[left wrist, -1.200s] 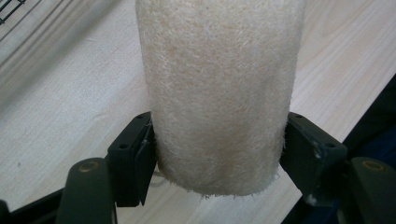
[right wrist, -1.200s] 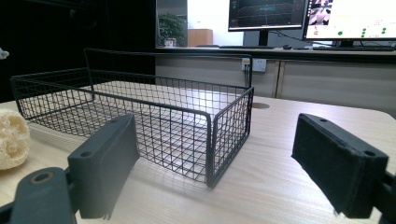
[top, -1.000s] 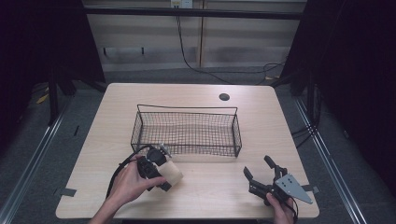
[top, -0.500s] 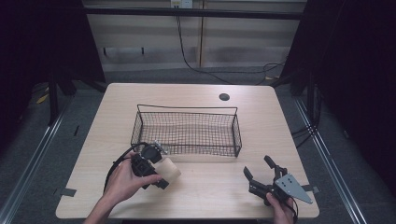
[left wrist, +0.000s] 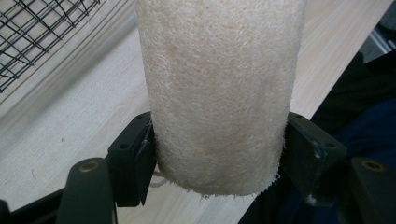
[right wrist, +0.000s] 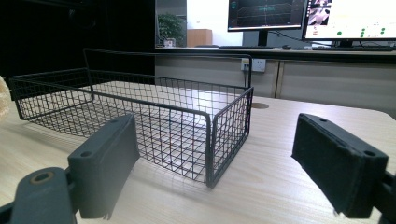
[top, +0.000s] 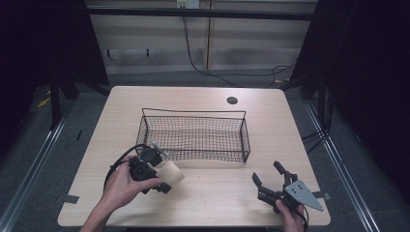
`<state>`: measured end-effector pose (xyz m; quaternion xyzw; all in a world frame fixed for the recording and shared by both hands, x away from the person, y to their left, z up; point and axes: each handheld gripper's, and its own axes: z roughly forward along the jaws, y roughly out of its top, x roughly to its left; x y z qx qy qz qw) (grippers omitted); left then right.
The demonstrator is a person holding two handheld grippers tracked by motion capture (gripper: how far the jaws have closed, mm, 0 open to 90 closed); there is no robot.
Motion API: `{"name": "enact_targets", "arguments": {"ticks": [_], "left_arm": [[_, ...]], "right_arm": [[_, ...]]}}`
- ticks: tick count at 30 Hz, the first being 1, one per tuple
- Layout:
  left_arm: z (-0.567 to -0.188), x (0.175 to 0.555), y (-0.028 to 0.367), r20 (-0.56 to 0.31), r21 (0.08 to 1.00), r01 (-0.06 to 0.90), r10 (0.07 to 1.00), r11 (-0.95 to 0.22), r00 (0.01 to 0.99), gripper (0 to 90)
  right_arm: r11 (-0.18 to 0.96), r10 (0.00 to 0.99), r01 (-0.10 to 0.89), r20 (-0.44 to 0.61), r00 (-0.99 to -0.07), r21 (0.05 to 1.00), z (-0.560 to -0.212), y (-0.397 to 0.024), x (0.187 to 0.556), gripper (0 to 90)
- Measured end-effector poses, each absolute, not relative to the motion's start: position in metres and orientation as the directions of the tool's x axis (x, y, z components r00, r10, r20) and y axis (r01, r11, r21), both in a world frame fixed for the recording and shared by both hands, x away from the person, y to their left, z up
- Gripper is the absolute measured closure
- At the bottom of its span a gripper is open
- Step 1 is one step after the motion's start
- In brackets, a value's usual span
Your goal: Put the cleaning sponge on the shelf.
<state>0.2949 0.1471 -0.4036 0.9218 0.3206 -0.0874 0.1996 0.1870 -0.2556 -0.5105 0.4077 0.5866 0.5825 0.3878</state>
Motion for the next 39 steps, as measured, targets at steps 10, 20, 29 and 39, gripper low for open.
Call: {"name": "enact_targets", "arguments": {"ticks": [10,20,29,39], "left_arm": [[-0.385,0.298,0.152,-0.29,0.348,0.628,0.557,-0.696,0.778,32.1],[-0.364,0.304,0.156,-0.287,0.37,0.634,0.566,-0.679,0.773,32.1],[-0.352,0.313,0.16,-0.285,0.362,0.644,0.578,-0.674,0.765,32.1],[-0.342,0.328,0.167,-0.297,0.358,0.676,0.608,-0.644,0.736,32.2]], "right_arm": [[-0.011,0.931,0.026,0.02,-0.365,1.0,-0.511,-0.256,0.187,13.7],[-0.011,0.93,0.027,0.02,-0.367,1.0,-0.511,-0.256,0.187,13.7],[-0.011,0.93,0.027,0.02,-0.367,1.0,-0.511,-0.255,0.187,13.7],[-0.01,0.93,0.026,0.019,-0.366,1.0,-0.511,-0.255,0.187,13.7]]}}
